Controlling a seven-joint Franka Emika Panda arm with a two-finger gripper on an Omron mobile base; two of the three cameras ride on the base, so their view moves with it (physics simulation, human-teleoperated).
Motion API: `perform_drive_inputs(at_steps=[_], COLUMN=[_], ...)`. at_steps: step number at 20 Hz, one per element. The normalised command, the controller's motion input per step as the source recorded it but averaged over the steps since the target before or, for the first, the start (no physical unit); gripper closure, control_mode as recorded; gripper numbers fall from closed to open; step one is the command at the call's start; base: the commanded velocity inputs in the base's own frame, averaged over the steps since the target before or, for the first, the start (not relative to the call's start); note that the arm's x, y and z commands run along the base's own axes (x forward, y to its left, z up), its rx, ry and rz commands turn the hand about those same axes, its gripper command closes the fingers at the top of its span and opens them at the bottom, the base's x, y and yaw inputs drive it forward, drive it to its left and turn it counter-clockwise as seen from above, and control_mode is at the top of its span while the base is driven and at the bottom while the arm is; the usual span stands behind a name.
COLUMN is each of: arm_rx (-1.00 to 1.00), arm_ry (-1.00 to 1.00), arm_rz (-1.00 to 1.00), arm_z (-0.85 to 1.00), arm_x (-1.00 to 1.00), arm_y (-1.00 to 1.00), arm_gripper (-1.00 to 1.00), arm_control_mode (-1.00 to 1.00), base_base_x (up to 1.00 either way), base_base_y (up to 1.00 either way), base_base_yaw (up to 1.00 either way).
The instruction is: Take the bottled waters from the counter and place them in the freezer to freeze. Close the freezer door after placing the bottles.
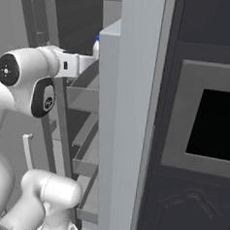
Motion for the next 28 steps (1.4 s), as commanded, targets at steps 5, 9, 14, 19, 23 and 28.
perform_drive_inputs(at_steps=[5,9,14,19,23,28], arm_rx=[0.0,0.0,0.08,0.1,0.07,0.14], arm_ry=[0.0,0.0,0.09,0.26,0.32,0.31], arm_rz=[-0.03,0.0,0.0,0.03,0.11,0.13], arm_z=[0.04,0.01,0.01,0.0,0.0,-0.01], arm_x=[-0.94,-0.97,-0.87,-0.74,-0.44,-0.13], arm_y=[0.09,0.14,0.26,0.31,0.18,0.01], arm_gripper=[-1.0,-1.0,-1.0,-1.0,-1.0,-1.0], arm_control_mode=[-1.0,-1.0,-1.0,-1.0,-1.0,-1.0], base_base_x=[0.0,0.0,0.0,0.0,0.0,0.0], base_base_y=[0.0,0.0,0.0,0.0,0.0,0.0], base_base_yaw=[0.0,0.0,0.0,0.0,0.0,0.0])
